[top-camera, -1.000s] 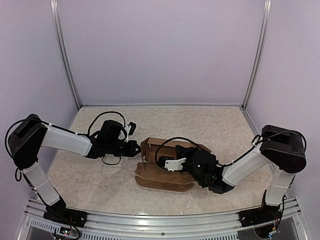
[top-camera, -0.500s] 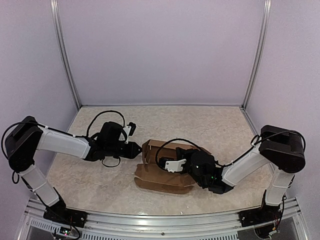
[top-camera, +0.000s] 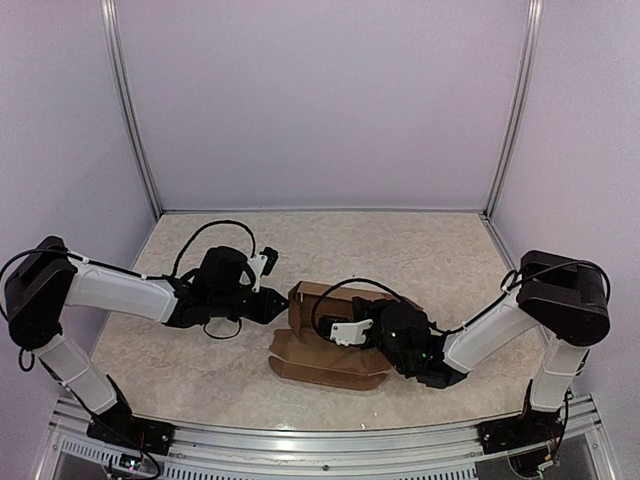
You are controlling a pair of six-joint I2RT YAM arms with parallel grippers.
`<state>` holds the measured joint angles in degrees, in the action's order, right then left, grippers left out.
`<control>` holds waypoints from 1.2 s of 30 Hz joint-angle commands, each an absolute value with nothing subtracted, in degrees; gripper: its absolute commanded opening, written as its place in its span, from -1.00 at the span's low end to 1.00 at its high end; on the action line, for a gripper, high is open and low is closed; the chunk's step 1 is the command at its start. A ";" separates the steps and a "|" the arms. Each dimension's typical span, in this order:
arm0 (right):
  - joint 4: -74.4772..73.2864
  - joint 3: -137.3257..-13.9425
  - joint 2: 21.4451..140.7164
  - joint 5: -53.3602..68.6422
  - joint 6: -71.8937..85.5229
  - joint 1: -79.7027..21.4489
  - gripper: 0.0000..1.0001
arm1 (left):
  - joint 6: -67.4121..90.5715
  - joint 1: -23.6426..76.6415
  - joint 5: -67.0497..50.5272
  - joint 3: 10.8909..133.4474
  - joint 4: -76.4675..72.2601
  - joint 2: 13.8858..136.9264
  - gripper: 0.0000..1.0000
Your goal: Fold the paper box
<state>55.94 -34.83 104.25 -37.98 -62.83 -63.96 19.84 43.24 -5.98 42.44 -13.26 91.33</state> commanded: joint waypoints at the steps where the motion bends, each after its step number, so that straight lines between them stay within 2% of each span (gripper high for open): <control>1: 54.28 -34.62 105.18 -37.90 -60.85 -64.55 -1.00 | 18.20 44.74 -5.29 41.65 -13.01 89.96 -0.59; 10: 54.06 -35.06 105.88 -37.99 -60.64 -64.94 -1.00 | 17.61 46.53 -3.67 42.61 -13.18 91.68 -0.56; 15: 53.68 -35.33 106.26 -38.13 -60.30 -65.36 -1.00 | 17.27 46.96 -3.30 43.16 -13.15 92.71 -0.45; 34: 52.50 -35.95 106.33 -39.06 -59.60 -66.99 -1.00 | 15.28 48.68 2.74 47.36 -11.43 97.42 -0.43; 36: 52.18 -36.02 106.39 -39.26 -59.44 -67.06 -1.00 | 15.14 48.98 3.48 47.79 -11.30 98.05 -0.37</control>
